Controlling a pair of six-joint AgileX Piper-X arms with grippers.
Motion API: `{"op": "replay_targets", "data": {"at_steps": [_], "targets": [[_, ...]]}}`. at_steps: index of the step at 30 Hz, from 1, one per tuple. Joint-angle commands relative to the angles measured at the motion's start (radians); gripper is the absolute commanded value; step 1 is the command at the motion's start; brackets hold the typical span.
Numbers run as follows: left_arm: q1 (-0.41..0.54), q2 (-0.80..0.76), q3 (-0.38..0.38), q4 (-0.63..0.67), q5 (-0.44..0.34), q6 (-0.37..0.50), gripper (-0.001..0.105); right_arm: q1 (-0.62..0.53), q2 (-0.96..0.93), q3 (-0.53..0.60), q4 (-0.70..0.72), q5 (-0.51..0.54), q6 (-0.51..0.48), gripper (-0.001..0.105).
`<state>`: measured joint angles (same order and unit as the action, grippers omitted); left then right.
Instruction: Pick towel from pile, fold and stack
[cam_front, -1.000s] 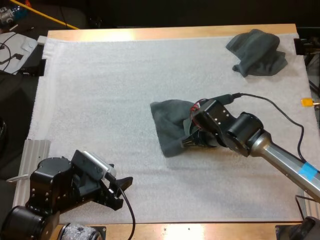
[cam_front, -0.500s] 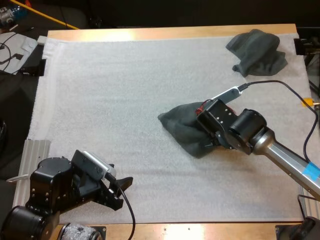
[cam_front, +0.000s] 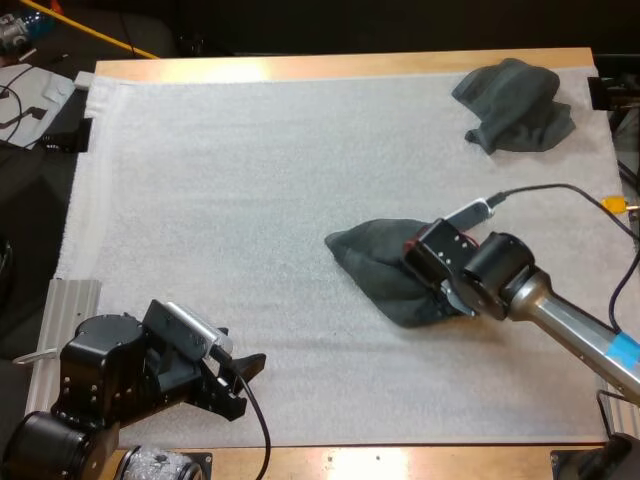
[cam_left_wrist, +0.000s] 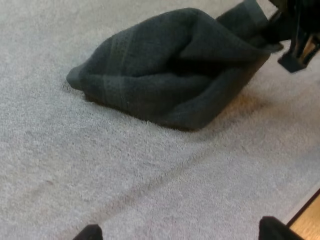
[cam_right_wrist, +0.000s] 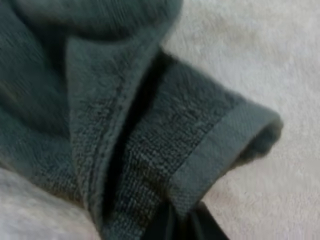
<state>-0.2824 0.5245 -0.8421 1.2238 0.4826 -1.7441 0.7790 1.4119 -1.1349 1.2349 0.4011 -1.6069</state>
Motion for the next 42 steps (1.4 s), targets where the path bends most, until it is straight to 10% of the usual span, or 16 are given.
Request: {"op": "replay_targets", "data": {"at_steps": [1, 7, 15, 42], "targets": [[-0.003, -0.002, -0.006, 0.001, 0.010, -0.005, 0.061, -0.009, -0.007, 0.049, -0.016, 0.003, 0.015, 0.000], [-0.006, -0.003, -0.005, 0.003, 0.011, -0.007, 0.061, -0.011, -0.011, 0.035, -0.028, -0.054, 0.044, 0.003], [-0.005, 0.002, -0.004, 0.004, 0.012, -0.006, 0.061, -0.016, -0.035, 0.017, -0.002, -0.071, 0.064, 0.072], [-0.004, -0.001, -0.009, 0.001, 0.009, 0.000, 0.061, -0.185, -0.099, 0.391, -0.361, -0.384, 0.293, 0.053]]}}
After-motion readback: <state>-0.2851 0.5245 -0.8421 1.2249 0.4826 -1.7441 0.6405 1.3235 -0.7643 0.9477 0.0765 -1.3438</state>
